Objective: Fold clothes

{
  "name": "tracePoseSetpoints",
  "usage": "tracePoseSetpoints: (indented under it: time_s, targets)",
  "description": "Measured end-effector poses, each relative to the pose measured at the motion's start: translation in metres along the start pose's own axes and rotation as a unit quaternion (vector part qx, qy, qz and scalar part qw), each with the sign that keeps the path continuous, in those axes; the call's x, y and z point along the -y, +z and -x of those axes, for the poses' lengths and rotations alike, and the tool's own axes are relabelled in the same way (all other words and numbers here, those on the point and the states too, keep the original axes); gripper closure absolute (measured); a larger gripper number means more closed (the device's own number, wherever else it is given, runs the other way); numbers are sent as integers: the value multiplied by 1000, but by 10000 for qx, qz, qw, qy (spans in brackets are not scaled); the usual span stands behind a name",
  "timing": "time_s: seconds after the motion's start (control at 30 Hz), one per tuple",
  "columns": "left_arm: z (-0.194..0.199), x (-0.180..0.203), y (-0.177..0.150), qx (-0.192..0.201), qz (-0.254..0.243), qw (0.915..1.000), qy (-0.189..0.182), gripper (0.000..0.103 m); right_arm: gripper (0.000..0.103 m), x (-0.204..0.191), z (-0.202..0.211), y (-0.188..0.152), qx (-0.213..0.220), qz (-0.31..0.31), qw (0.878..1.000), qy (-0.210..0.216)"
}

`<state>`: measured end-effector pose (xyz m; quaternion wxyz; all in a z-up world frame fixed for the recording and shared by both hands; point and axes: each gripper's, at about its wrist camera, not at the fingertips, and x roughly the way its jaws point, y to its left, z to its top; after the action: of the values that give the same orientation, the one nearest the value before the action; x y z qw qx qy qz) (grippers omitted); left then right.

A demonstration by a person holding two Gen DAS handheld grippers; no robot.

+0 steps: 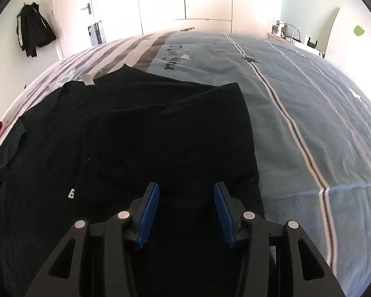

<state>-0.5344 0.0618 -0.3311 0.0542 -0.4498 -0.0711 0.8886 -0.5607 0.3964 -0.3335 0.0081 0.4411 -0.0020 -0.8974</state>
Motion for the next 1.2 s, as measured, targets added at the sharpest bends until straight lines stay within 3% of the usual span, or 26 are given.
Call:
tracePoseSetpoints:
  time_s: [0.13, 0.27, 0.43, 0.53, 0.67, 0.77, 0.9, 1.0, 1.07, 1.2]
  targets:
    - [4, 0, 20, 298, -157, 9994, 113, 79, 60, -14, 14, 27, 248, 135, 9995, 169]
    - [-6, -18, 50, 375, 34, 9984, 425, 79, 60, -37, -7, 59, 169, 281, 9990, 293]
    - [-30, -45, 66, 67, 184, 9980, 600, 79, 60, -54, -62, 66, -400, 332, 9985, 198]
    - [-42, -61, 69, -156, 315, 9986, 384, 79, 59, -56, -60, 64, -298, 369, 9987, 175]
    - [-31, -80, 85, 271, 290, 9986, 348, 79, 59, -39, -40, 71, -20, 44, 9992, 396]
    - [-45, -99, 96, 176, 195, 9980, 576, 79, 51, -16, -38, 81, 128, -229, 9993, 282]
    - [-77, -115, 95, -113, -106, 9963, 844, 78, 50, 10, -55, 86, -1, -465, 9989, 0]
    - [-78, -117, 96, -32, -180, 9965, 818, 78, 49, 12, -74, 74, -307, -338, 9989, -134]
    - [-72, -121, 100, 59, -36, 9974, 721, 78, 49, 11, -72, 73, -253, -318, 9990, -166]
    - [-68, -137, 111, 326, 37, 9945, 999, 78, 49, 17, -58, 76, 46, -401, 9990, -206]
